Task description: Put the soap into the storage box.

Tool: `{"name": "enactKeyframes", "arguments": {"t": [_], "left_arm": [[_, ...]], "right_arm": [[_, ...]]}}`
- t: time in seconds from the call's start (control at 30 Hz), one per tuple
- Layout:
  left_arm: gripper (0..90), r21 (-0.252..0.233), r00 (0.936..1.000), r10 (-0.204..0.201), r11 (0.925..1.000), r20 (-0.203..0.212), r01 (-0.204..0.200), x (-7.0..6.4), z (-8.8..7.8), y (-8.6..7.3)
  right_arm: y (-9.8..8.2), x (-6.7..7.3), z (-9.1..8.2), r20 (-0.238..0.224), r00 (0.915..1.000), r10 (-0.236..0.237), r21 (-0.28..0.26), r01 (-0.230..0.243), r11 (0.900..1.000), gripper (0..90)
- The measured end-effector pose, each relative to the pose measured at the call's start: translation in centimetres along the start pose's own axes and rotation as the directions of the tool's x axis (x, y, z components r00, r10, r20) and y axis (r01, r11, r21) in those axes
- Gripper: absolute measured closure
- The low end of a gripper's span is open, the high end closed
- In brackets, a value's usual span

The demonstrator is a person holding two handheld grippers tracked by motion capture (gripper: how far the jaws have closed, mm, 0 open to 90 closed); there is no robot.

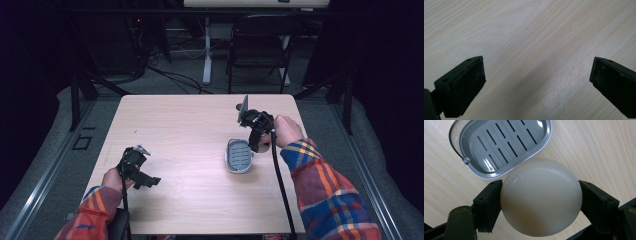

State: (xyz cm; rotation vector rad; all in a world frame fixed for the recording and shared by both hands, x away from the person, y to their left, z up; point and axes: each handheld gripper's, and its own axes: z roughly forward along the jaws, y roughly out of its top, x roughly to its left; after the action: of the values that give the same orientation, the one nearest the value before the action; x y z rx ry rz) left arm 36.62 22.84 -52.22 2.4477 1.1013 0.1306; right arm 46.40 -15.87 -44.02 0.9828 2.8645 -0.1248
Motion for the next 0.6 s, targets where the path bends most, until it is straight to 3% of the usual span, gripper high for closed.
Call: {"name": "enactKeyframes", "arguments": {"t": [0.6], "left_arm": [[0.3, 0.001, 1.0000, 0.001, 1.0000, 0.001, -0.001, 0.0, 0.0, 0.0]], "right_arm": [[3.2, 1.7, 1.0, -0.017, 0.9980, -0.060, 0.001, 0.060, 0.998, 23.3]]}}
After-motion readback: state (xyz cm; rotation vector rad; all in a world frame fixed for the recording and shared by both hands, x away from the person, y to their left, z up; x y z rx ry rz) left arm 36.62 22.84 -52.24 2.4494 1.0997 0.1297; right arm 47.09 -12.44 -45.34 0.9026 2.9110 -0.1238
